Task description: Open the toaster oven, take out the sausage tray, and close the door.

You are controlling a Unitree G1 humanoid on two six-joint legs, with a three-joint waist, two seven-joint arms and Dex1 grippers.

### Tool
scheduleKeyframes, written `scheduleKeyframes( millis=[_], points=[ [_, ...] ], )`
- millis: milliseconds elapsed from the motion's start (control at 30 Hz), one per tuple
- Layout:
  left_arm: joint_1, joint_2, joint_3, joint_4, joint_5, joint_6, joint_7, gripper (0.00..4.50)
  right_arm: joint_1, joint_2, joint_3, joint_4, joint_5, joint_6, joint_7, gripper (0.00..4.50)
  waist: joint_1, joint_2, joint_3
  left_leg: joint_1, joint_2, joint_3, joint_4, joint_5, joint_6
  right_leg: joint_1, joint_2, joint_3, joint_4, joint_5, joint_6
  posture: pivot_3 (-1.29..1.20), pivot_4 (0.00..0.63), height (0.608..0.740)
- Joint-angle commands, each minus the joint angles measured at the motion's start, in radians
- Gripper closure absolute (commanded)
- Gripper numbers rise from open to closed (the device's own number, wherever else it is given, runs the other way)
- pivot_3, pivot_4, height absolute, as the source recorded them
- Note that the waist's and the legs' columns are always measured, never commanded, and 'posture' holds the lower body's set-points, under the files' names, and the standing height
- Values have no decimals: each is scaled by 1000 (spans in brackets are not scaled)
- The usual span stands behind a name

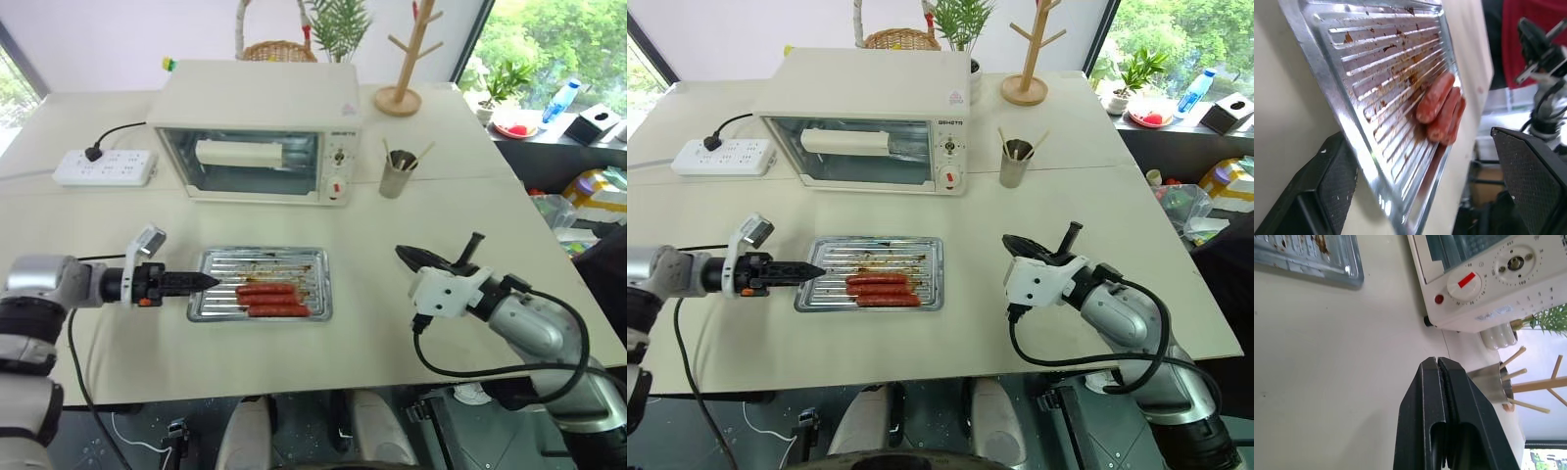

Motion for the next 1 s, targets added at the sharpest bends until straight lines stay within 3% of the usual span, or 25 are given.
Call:
scheduleKeyframes(
  millis=[33, 167, 267, 400, 633, 833, 1000],
  points=[
    [56, 82, 75, 38, 93, -106, 39, 106, -26, -10, -16, 13, 43, -27, 7, 4500, 2, 0, 0, 0, 0, 0, 0, 0, 0, 0, 0, 0, 0, 0, 0, 0, 150, 740],
    [133, 104, 192, 26, 171, -385, 124, 106, -35, -4, -17, 34, 130, -9, 53, 4500, 9, 1, 0, 0, 1, 0, -1, 0, 0, -1, 0, 0, 1, -1, -1, 0, 150, 740],
    [68, 87, 331, -12, 133, -428, 214, 106, -35, 24, -59, -7, 335, 160, 128, 4500, 18, 0, 0, -1, 1, -1, 0, 0, 0, -1, -2, -1, 1, -1, -2, 0, 150, 740],
    [106, 112, 449, -247, 81, -460, 186, 106, -61, 30, -169, -62, 621, 426, 174, 4500, 35, 0, 1, -3, 0, 0, 2, 0, 0, 0, -4, -2, 0, 0, -1, 0, 150, 740],
    [233, 169, 561, -562, 16, -435, 98, 106, -141, -86, -391, -40, 1048, 850, 221, 4500, 32, 3, 3, -2, 0, 3, 1, 0, 0, 0, -6, 0, -2, 0, -1, 0, 150, 740],
    [245, 148, 582, -606, -7, -404, 129, 106, -144, -217, -446, 0, 1207, 1026, 300, 4500, 33, 6, 5, -1, 0, 2, 0, 0, 0, 0, -1, -1, -1, 0, -1, 0, 150, 740],
    [263, 143, 583, -601, -8, -400, 131, 106, -117, -291, -428, -13, 1188, 995, 360, 4500, 32, 6, 5, -2, 0, 2, 0, -1, 1, -1, 0, 0, -1, 0, 0, 0, 150, 740]
  ],
)
